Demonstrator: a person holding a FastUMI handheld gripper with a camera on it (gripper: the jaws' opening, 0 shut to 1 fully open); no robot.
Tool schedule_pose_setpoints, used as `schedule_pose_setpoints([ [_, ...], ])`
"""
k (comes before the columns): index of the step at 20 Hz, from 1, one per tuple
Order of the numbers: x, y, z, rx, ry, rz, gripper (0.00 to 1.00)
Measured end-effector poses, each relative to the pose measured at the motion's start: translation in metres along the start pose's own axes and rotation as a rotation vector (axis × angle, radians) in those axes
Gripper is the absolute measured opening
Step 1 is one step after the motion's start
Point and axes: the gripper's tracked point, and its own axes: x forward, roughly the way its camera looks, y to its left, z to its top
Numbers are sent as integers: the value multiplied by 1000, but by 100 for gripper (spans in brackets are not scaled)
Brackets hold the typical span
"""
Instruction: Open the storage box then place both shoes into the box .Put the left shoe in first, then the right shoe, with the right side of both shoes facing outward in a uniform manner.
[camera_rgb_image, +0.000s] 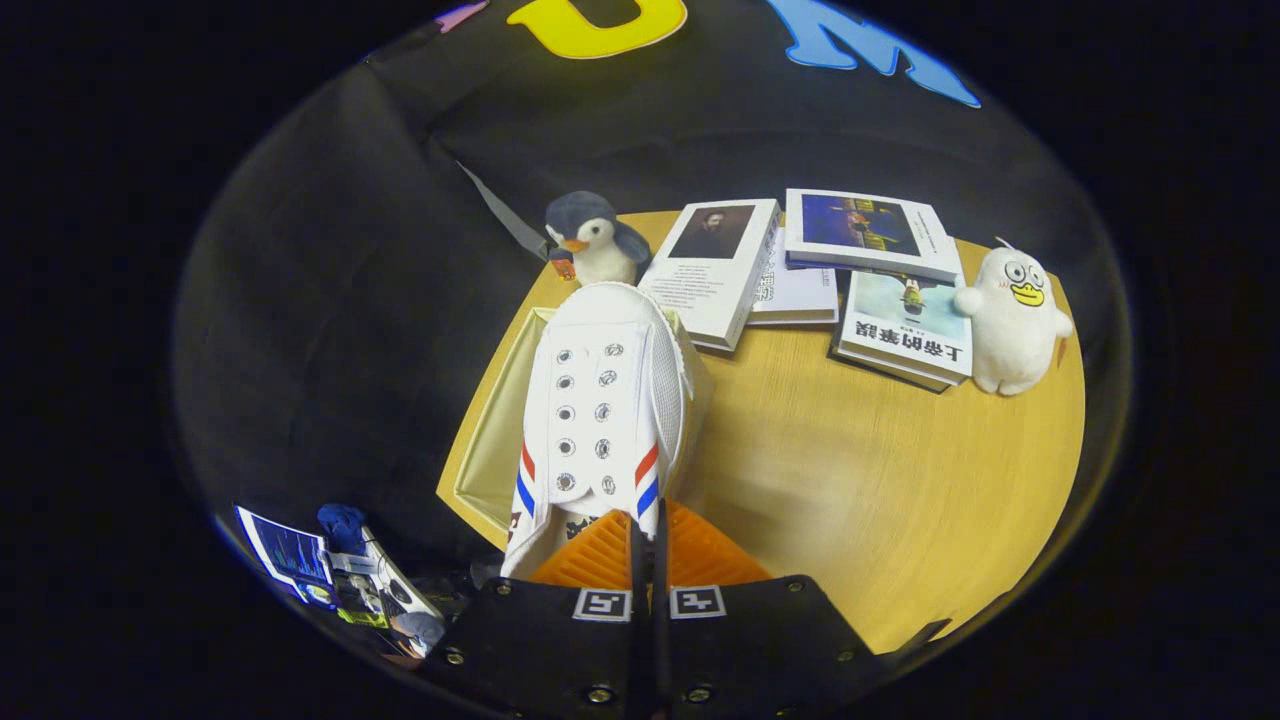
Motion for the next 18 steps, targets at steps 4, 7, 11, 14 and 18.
schedule_pose_setpoints([
  [4, 19, 18, 11, -26, 12, -7, 0],
  [7, 33, 30, 17, -40, 31, -5, 0],
  [11, 50, 42, 20, -75, 55, -15, 0],
  [14, 63, 47, 20, -99, 81, -35, 0],
  [18, 81, 54, 19, -122, 106, -48, 0],
])
